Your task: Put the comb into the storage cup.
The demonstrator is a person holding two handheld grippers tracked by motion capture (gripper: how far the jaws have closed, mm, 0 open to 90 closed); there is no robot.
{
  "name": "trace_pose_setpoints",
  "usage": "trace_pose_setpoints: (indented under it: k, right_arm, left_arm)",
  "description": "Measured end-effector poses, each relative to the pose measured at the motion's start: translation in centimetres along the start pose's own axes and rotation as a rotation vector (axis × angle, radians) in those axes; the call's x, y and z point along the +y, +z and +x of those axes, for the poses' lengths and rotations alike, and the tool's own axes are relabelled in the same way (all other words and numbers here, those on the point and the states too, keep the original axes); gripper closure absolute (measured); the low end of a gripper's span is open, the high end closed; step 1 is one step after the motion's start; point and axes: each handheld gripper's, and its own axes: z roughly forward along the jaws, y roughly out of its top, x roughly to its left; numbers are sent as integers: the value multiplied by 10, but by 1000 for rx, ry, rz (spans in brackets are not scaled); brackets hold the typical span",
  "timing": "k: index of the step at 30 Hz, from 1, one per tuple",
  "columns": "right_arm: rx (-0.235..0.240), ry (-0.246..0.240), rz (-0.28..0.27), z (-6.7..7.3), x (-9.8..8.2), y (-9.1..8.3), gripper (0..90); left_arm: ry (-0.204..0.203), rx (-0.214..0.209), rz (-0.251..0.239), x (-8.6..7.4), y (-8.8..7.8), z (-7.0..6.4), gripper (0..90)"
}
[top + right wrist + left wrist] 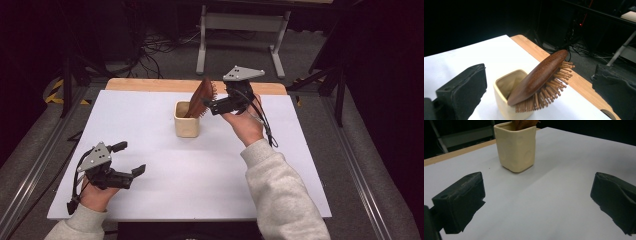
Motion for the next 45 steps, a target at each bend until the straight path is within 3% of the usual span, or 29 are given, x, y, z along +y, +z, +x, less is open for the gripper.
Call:
trace_pose_setpoints:
  k: [14, 26, 34, 38, 41, 45]
  right_arm:
    - [33, -24, -49, 0, -12, -50, 2]
    - [52, -26, -58, 2, -36, -85, 3]
    - [69, -6, -61, 6, -61, -103, 3]
    - [76, 1, -42, 8, -78, -107, 3]
    - [74, -20, -42, 12, -92, -109, 3]
    - [74, -6, -37, 15, -110, -110, 3]
  left_arm:
    - [-12, -2, -3, 0, -4, 7, 5]
    - [-22, -10, -4, 0, -11, 13, 5]
    - [-25, -15, -9, -2, -15, 17, 5]
    - [-21, -14, -4, -3, -17, 19, 4]
    - [-24, -14, -9, -4, -18, 19, 5]
    - [-30, -14, -16, -5, -19, 21, 5]
